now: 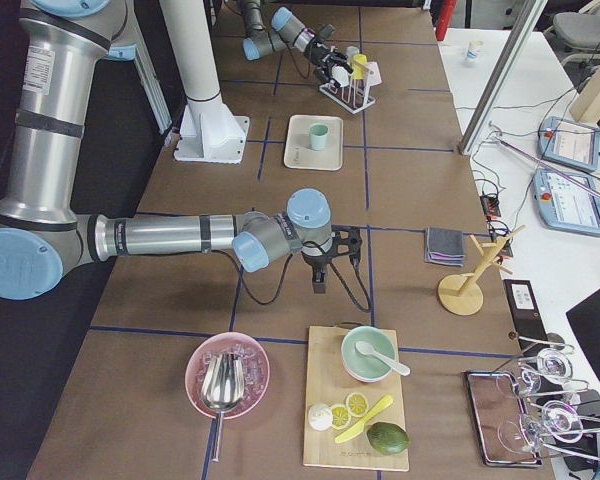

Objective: Pick up and place green cup on tray

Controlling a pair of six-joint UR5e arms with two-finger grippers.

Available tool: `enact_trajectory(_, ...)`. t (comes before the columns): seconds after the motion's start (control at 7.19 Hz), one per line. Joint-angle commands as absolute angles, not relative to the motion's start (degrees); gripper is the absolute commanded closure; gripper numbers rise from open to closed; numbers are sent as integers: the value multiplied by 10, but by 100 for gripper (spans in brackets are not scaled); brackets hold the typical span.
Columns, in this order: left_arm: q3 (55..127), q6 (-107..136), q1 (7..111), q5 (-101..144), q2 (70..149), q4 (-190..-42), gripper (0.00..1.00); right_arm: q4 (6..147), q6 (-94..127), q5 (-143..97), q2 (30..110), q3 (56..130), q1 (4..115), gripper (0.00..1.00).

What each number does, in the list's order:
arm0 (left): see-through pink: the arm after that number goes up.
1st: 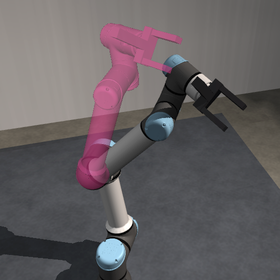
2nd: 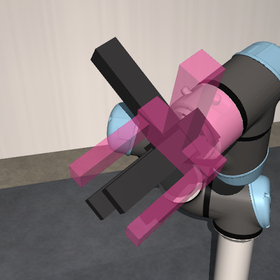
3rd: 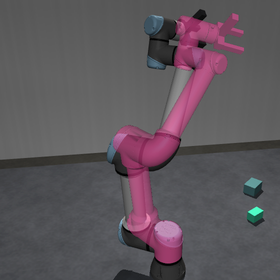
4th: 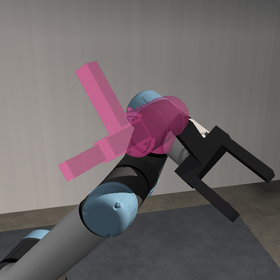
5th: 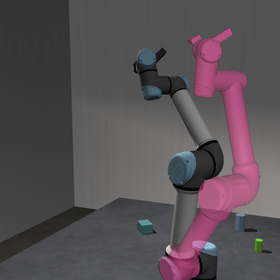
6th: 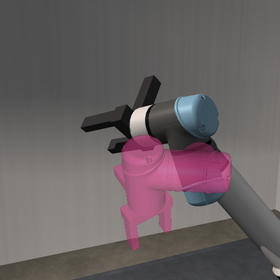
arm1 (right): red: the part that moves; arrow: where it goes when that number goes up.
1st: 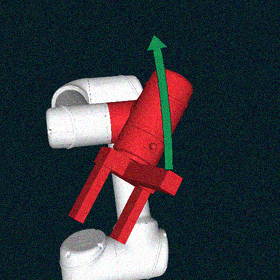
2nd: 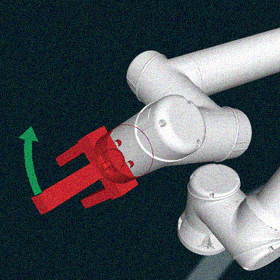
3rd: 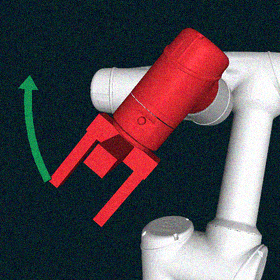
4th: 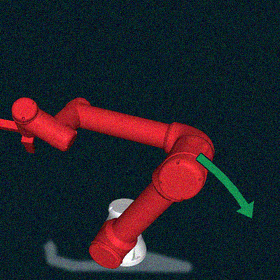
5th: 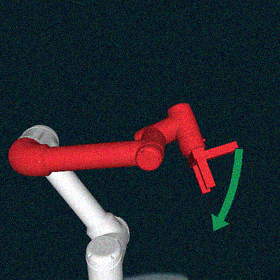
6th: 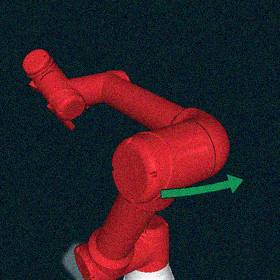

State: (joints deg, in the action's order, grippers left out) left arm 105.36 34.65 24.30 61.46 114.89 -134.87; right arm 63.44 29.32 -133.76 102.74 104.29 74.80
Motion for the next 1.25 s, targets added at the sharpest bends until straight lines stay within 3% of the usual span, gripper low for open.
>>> enact_trajectory(0.0, 1062, 351, 353, 752, 1085, -1340, 0, 635, 261, -1339, 1027, 1028, 762, 0)
enact_trajectory(0.28, 1062, 355, 478, 912, 1032, -1309, 0, 634, 261, -1339, 1029, 1029, 762, 0)
enact_trajectory(0.56, 1053, 356, 604, 1097, 1027, -1197, 0, 634, 261, -1340, 1030, 1029, 762, 0)
enact_trajectory(0.83, 1038, 287, 690, 1227, 960, -1170, 0, 636, 247, -1343, 1029, 1021, 784, 0)
enact_trajectory(1.11, 977, 184, 764, 1303, 927, -1156, 0, 636, 200, -1345, 1027, 992, 804, 0)
